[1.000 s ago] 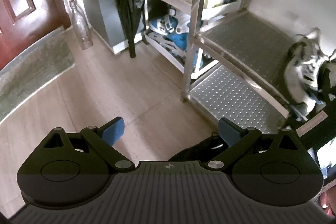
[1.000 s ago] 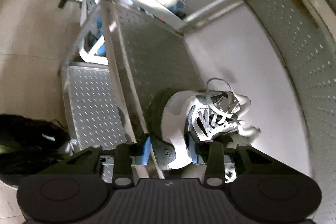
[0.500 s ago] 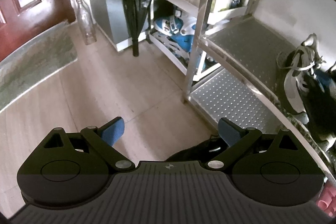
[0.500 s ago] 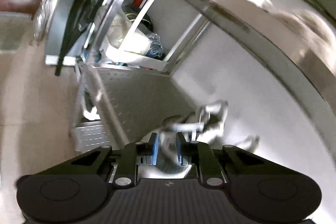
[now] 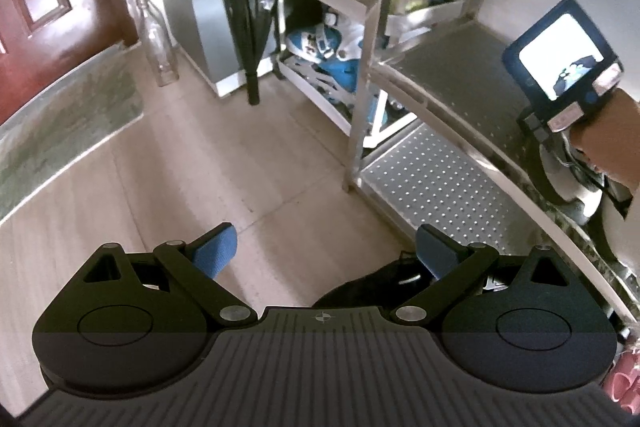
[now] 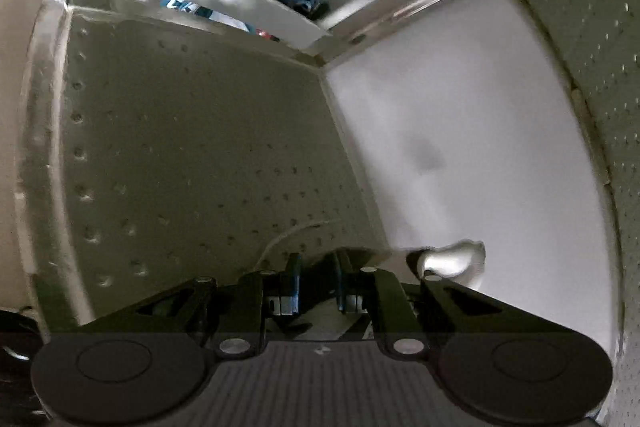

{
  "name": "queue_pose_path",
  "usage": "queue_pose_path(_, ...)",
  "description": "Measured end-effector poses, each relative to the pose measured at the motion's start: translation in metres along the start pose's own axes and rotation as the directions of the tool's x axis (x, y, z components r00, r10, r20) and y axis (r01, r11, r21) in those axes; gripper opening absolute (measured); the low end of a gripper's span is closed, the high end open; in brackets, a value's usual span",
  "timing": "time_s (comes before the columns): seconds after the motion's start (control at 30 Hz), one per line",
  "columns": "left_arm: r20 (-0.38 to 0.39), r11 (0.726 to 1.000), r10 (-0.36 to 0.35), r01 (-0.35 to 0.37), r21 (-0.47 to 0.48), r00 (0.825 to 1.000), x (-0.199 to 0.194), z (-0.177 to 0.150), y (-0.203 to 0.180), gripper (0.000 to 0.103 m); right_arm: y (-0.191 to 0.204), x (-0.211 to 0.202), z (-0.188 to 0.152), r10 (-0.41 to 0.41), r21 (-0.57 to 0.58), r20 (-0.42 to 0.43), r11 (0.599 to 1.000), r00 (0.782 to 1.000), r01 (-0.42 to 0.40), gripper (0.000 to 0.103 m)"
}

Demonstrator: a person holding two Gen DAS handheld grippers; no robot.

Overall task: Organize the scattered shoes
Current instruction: 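Move the open right gripper down to the black sneakers on the floor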

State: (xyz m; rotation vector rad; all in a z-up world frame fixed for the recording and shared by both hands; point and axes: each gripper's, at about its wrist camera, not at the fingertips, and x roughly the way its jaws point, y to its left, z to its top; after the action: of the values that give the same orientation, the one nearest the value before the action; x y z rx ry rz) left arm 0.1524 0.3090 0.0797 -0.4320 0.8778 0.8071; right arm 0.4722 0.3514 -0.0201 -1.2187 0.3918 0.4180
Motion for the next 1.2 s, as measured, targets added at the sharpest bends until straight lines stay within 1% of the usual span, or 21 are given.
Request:
queue_pose_path(0.07, -0.003, 1.000, -0.002, 0.002, 0.005, 1.000, 0.000, -0.001, -0.001, 0.099, -0.001, 0.008, -0.010, -0.059, 0.006, -0.047, 0.998, 0.997, 0.059, 0.013)
queue_pose_path(0.13, -0.003, 1.000, -0.003, 0.003, 0.006, 1.000, 0.000, -0.002, -0.002, 0.099, -0.007, 0.009, -0.015, -0.071, 0.043, -0.059, 0.996, 0.996, 0.074, 0.013)
queue_pose_path(0.3, -0.005, 1.000, 0.002, -0.002, 0.006, 1.000, 0.002, -0.001, 0.000, 0.099, -0.016, 0.011, -0.017, -0.060, 0.037, -0.098, 0.997, 0.993, 0.063, 0.015)
queue_pose_path(0.33, -0.005, 1.000, 0.003, -0.003, 0.002, 1.000, 0.002, 0.000, 0.001, 0.099, -0.021, 0.005, -0.017, -0.030, 0.057, -0.088, 0.998, 0.996, 0.035, 0.017)
queue_pose_path(0.37, -0.004, 1.000, 0.004, -0.004, -0.002, 1.000, 0.002, 0.001, 0.003, 0.099, -0.029, -0.007, -0.019, 0.006, 0.103, -0.045, 0.995, 0.999, -0.002, 0.027)
queue_pose_path(0.43, 0.000, 1.000, 0.004, -0.004, -0.015, 1.000, 0.000, 0.003, 0.009, 0.099, -0.039, -0.035, -0.026, 0.004, 0.164, 0.069, 0.986, 0.998, -0.015, 0.040)
queue_pose_path(0.47, 0.003, 1.000, 0.003, -0.003, -0.021, 1.000, 0.000, 0.004, 0.012, 0.099, -0.043, -0.059, -0.035, 0.001, 0.186, 0.151, 0.982, 0.988, -0.029, 0.041)
queue_pose_path(0.5, 0.005, 1.000, 0.004, -0.004, -0.024, 1.000, -0.001, 0.005, 0.013, 0.099, -0.043, -0.071, -0.040, 0.006, 0.191, 0.183, 0.981, 0.983, -0.041, 0.041)
queue_pose_path(0.57, 0.014, 0.999, 0.013, -0.012, -0.039, 1.000, -0.003, 0.008, 0.022, 0.099, -0.042, -0.133, -0.071, 0.076, 0.217, 0.313, 0.965, 0.947, -0.149, 0.042)
queue_pose_path(0.63, 0.022, 0.999, 0.023, -0.022, -0.049, 0.999, -0.005, 0.011, 0.030, 0.099, -0.035, -0.168, -0.094, 0.155, 0.241, 0.365, 0.937, 0.918, -0.254, 0.042)
queue_pose_path(0.7, 0.029, 0.998, 0.033, -0.032, -0.049, 0.999, -0.006, 0.014, 0.035, 0.099, -0.019, -0.205, -0.124, 0.304, 0.276, 0.395, 0.861, 0.867, -0.427, 0.041)
queue_pose_path(0.73, 0.037, 0.999, 0.040, -0.039, -0.035, 0.999, -0.005, 0.017, 0.036, 0.099, -0.013, -0.210, -0.130, 0.353, 0.294, 0.385, 0.829, 0.853, -0.476, 0.041)
queue_pose_path(0.8, 0.047, 0.999, 0.054, -0.054, -0.004, 0.997, -0.004, 0.020, 0.034, 0.099, 0.000, -0.208, -0.145, 0.476, 0.390, 0.341, 0.713, 0.811, -0.583, 0.039)
queue_pose_path(0.83, 0.051, 0.998, 0.063, -0.065, 0.027, 0.997, 0.000, 0.022, 0.031, 0.099, 0.011, -0.191, -0.155, 0.554, 0.489, 0.289, 0.615, 0.781, -0.618, 0.039)
queue_pose_path(0.9, 0.053, 0.995, 0.066, -0.070, 0.073, 0.996, 0.006, 0.025, 0.023, 0.099, 0.027, -0.156, -0.166, 0.643, 0.632, 0.234, 0.469, 0.730, -0.616, 0.039)
queue_pose_path(0.93, 0.054, 0.993, 0.066, -0.071, 0.099, 0.996, 0.010, 0.027, 0.019, 0.099, 0.035, -0.130, -0.174, 0.689, 0.733, 0.213, 0.356, 0.692, -0.580, 0.040)
queue_pose_path(0.97, 0.054, 0.990, 0.066, -0.072, 0.124, 0.996, 0.014, 0.029, 0.014, 0.099, 0.044, -0.105, -0.182, 0.717, 0.817, 0.202, 0.252, 0.667, -0.518, 0.041)
queue_pose_path(1.03, 0.054, 0.986, 0.063, -0.070, 0.153, 0.997, 0.017, 0.031, 0.009, 0.099, 0.055, -0.076, -0.189, 0.730, 0.891, 0.183, 0.160, 0.659, -0.424, 0.044)
queue_pose_path(1.1, 0.052, 0.986, 0.055, -0.063, 0.155, 0.997, 0.016, 0.031, 0.009, 0.099, 0.067, -0.050, -0.192, 0.737, 0.929, 0.149, 0.124, 0.660, -0.348, 0.046)
queue_pose_path(1.13, 0.052, 0.988, 0.047, -0.054, 0.147, 0.998, 0.014, 0.032, 0.012, 0.099, 0.077, -0.036, -0.192, 0.745, 0.946, 0.120, 0.115, 0.656, -0.303, 0.047)
queue_pose_path(1.2, 0.054, 0.989, 0.048, -0.055, 0.137, 0.997, 0.013, 0.032, 0.017, 0.099, 0.094, -0.025, -0.193, 0.746, 0.958, 0.078, 0.128, 0.661, -0.257, 0.047)
